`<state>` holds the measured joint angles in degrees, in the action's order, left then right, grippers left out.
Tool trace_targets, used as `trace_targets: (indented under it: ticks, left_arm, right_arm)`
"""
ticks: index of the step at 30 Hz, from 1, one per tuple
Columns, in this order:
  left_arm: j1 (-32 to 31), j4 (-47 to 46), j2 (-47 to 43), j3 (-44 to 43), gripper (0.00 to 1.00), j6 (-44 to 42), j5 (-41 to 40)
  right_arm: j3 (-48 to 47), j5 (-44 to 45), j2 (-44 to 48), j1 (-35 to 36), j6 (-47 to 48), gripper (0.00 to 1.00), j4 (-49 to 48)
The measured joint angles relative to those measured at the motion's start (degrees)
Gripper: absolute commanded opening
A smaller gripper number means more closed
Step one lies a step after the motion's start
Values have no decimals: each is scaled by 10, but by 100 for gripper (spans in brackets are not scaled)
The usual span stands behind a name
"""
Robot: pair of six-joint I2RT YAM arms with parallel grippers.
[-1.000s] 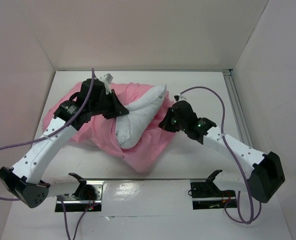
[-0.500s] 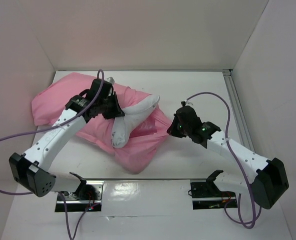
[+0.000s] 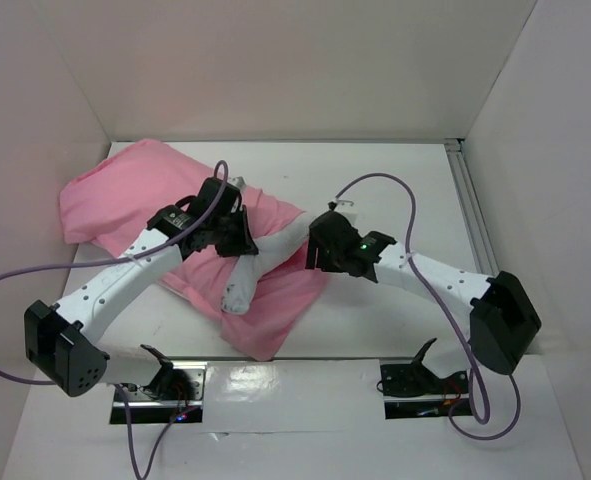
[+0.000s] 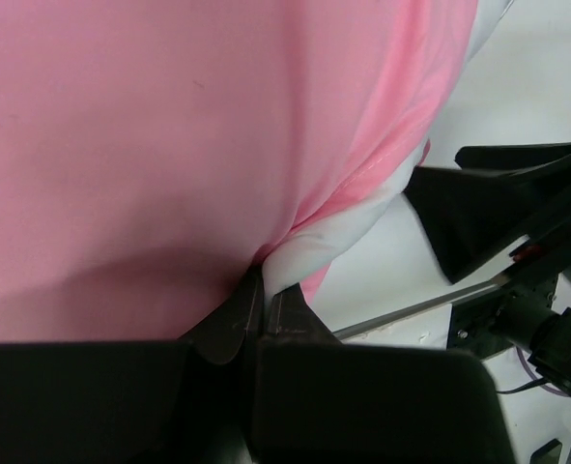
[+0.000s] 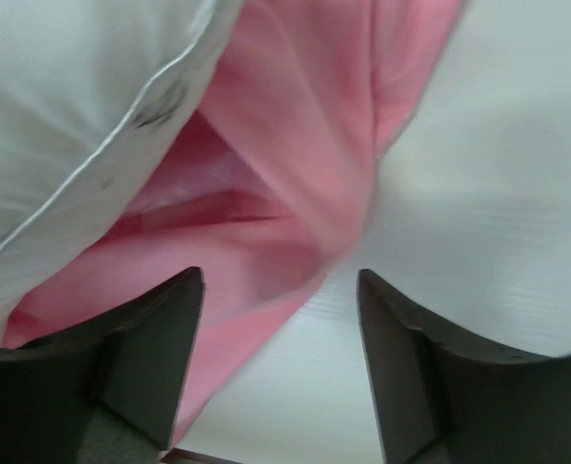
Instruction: Put the pillow into the pillowcase
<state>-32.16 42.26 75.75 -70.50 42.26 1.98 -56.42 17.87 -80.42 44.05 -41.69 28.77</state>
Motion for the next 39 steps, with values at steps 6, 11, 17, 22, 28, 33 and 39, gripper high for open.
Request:
trace_targets:
  ticks: [6, 11, 17, 22, 28, 33, 39]
  left_arm:
    - [-11, -4, 0, 0, 0, 5, -9]
    - [-12, -5, 0, 0, 0, 17, -16]
    - [-13, -3, -2, 0, 0, 28, -25]
    - [-6, 11, -19, -2, 0, 29, -35]
    - [-1, 29, -28, -11, 0, 28, -39]
    - [0, 33, -28, -12, 0, 27, -43]
    - [-9, 26, -16, 2, 0, 5, -44]
  right_arm:
    - [-39, 51, -61, 66, -12, 84, 10]
    - [-41, 64, -115, 78, -24, 85, -10]
    - [-41, 85, -215, 69, -48, 39, -39]
    - [-27, 98, -204, 36, -59, 0, -47]
    - [1, 95, -118, -14, -66, 0, -47]
    - [2, 77, -32, -26, -55, 0, -52]
    - [3, 8, 53, -58, -47, 0, -67]
